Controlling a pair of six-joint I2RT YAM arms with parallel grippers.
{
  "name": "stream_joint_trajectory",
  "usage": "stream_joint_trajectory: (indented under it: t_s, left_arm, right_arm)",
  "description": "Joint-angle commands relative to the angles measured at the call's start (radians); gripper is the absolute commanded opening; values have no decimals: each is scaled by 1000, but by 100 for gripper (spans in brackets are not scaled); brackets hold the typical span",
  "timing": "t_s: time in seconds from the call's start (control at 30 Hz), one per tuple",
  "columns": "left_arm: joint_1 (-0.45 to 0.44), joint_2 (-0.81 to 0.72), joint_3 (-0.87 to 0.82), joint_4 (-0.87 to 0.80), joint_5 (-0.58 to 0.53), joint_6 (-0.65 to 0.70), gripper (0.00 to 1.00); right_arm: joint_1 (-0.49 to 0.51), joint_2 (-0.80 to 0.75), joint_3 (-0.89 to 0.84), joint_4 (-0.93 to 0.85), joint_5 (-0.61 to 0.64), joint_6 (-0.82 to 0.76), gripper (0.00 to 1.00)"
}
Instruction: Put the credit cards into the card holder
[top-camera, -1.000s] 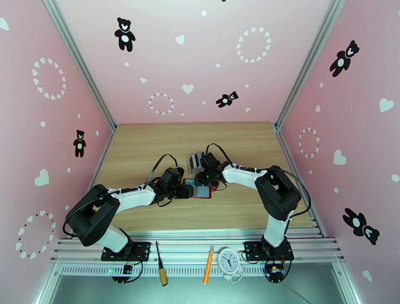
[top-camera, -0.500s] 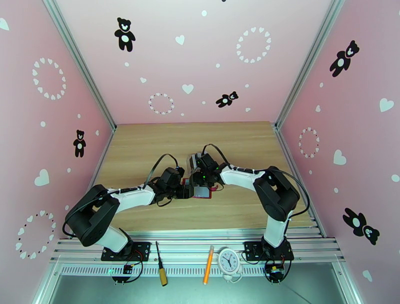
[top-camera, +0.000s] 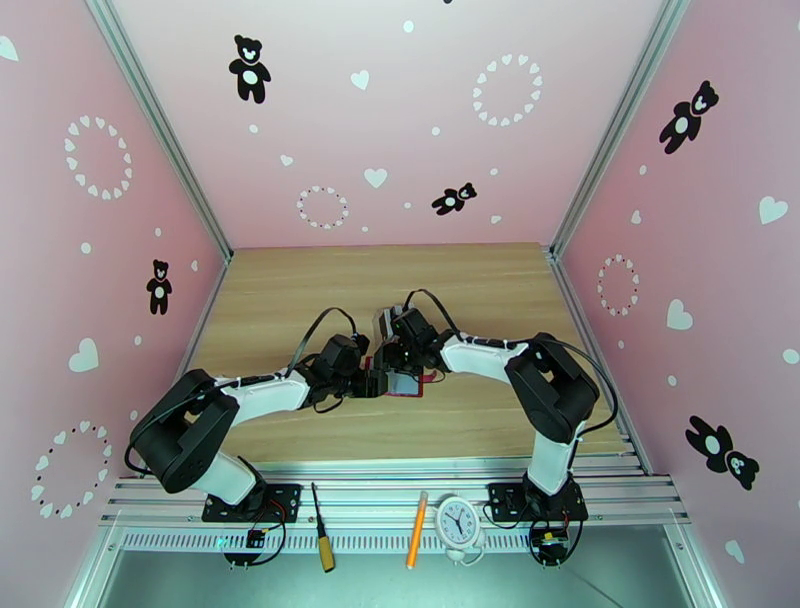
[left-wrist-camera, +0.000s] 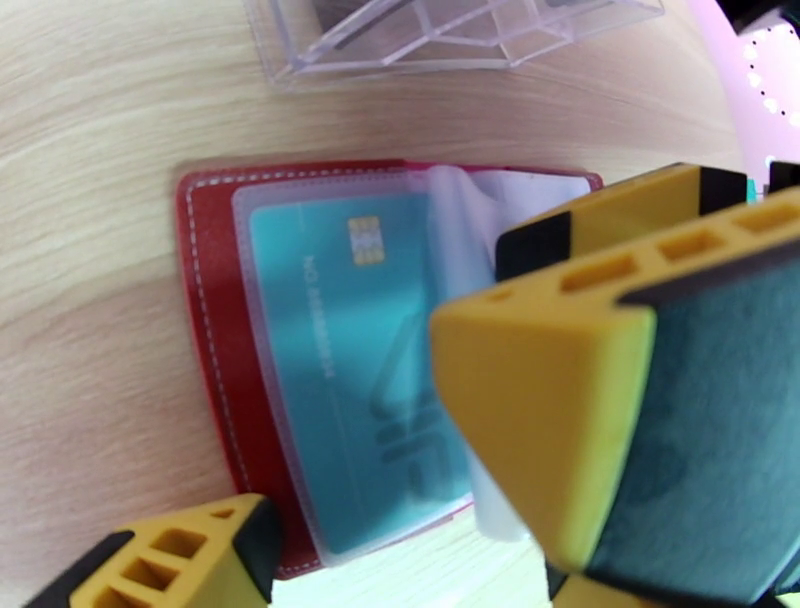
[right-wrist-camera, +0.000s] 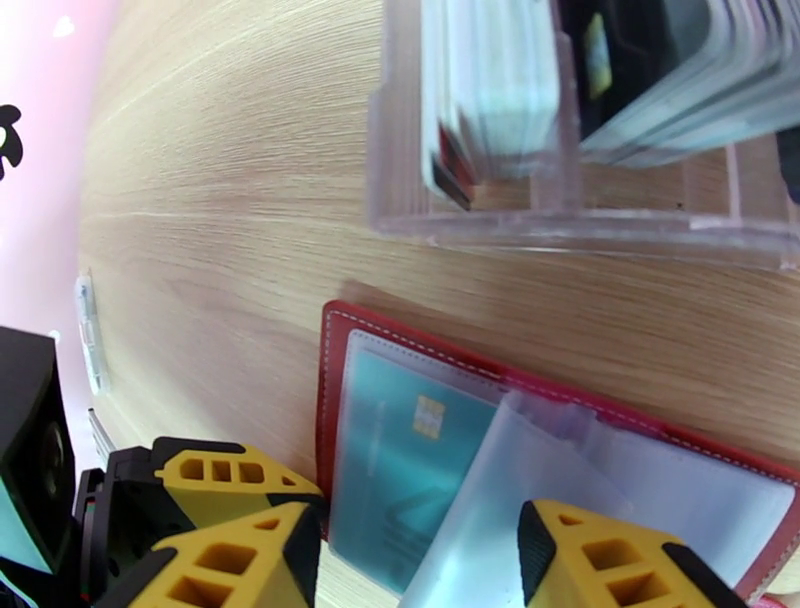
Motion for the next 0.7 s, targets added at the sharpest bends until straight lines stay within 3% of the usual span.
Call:
stream_joint_trajectory:
  t_s: [0.0,0.33,0.67]
  left_arm:
    - [-2,44,-21,-65,0,-9,75]
    - [-10,104,5,-168,-114,14,73]
    - [-18,117,7,-201,-161,13,70]
  right_arm:
    - [38,14,-20,31,-80,18,58]
    - [39,-32,-32,58,-107,38,58]
    - [27,-115,-24,5,-93,17,58]
